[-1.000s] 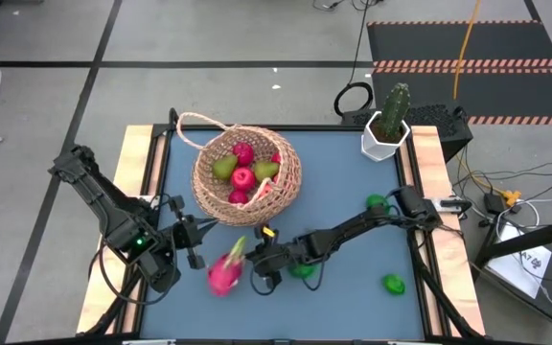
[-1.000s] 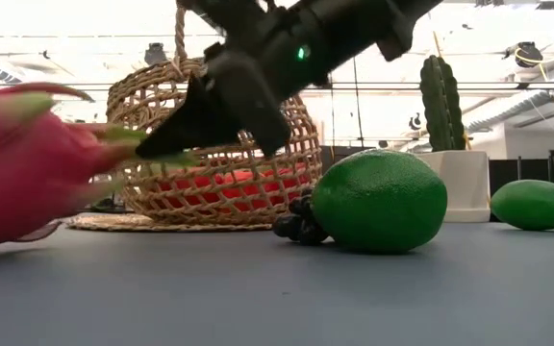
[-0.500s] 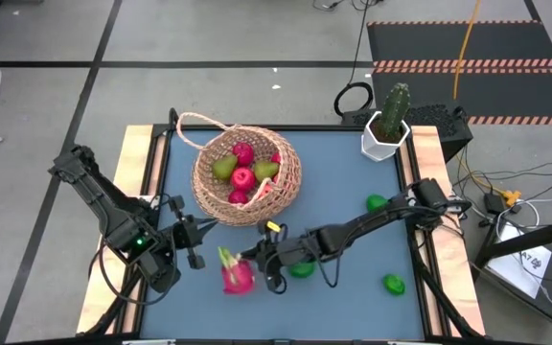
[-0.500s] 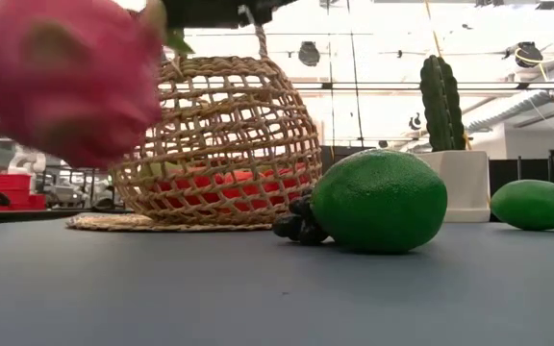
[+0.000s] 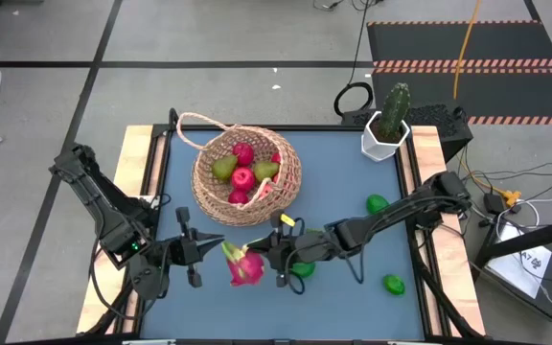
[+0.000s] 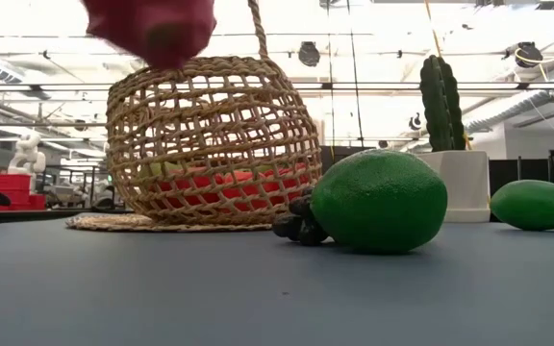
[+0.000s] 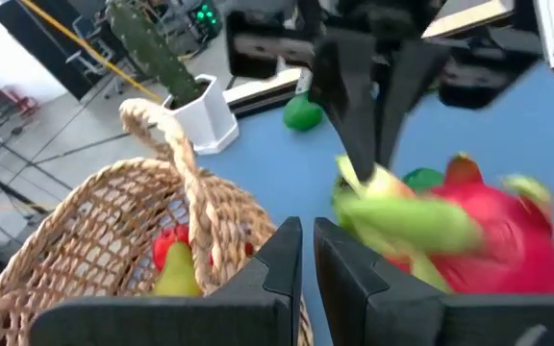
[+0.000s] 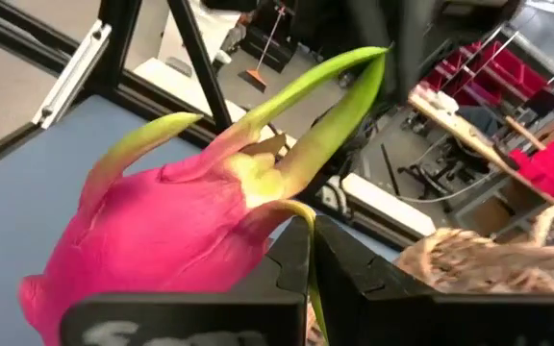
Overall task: Build produce basket
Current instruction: Put the pink dragon fruit into the basket
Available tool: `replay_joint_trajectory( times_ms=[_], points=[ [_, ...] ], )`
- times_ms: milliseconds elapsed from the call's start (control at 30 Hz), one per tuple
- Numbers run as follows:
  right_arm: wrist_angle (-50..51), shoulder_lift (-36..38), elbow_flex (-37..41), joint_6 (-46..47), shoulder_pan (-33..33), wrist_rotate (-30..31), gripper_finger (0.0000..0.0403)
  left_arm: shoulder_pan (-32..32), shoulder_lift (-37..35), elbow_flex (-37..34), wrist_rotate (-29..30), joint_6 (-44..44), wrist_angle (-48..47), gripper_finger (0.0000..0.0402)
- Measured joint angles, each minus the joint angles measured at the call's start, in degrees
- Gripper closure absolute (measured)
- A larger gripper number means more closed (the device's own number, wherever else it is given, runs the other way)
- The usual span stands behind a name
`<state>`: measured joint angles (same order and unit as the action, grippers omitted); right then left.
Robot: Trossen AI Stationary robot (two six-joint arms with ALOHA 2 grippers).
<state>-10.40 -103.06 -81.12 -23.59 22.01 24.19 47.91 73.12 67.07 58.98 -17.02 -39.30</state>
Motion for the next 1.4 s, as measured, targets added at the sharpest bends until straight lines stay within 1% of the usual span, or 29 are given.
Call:
replay_joint_trajectory(
  times_ms=[300,500,900,1100,1300,1400],
  points=[
    [0.4,7.3,0.0,-3.2,1.4,0.6,0.0399,0.1,0.0,0.0,0.0,1.5,0.1,0.0366],
    [-0.9,11.3,0.0,-9.5,1.9,6.0,0.0399,0.1,0.0,0.0,-0.5,1.5,-0.1,0.0366],
    [-1.6,18.8,0.0,-14.7,0.0,5.8,0.0399,0.1,0.0,0.0,-0.5,1.4,-0.2,0.0366],
    [-0.6,21.0,0.0,-14.8,-0.2,5.7,0.0399,0.1,0.0,0.0,-0.7,1.2,-0.1,0.0366],
    [2.1,22.0,0.0,-12.7,-0.2,1.1,0.0399,0.1,0.0,0.0,-0.7,0.8,-0.1,0.0366],
    [3.3,22.0,0.0,-11.5,0.0,0.6,0.0399,0.1,0.0,0.0,-0.7,0.8,-0.1,0.0366]
  ],
)
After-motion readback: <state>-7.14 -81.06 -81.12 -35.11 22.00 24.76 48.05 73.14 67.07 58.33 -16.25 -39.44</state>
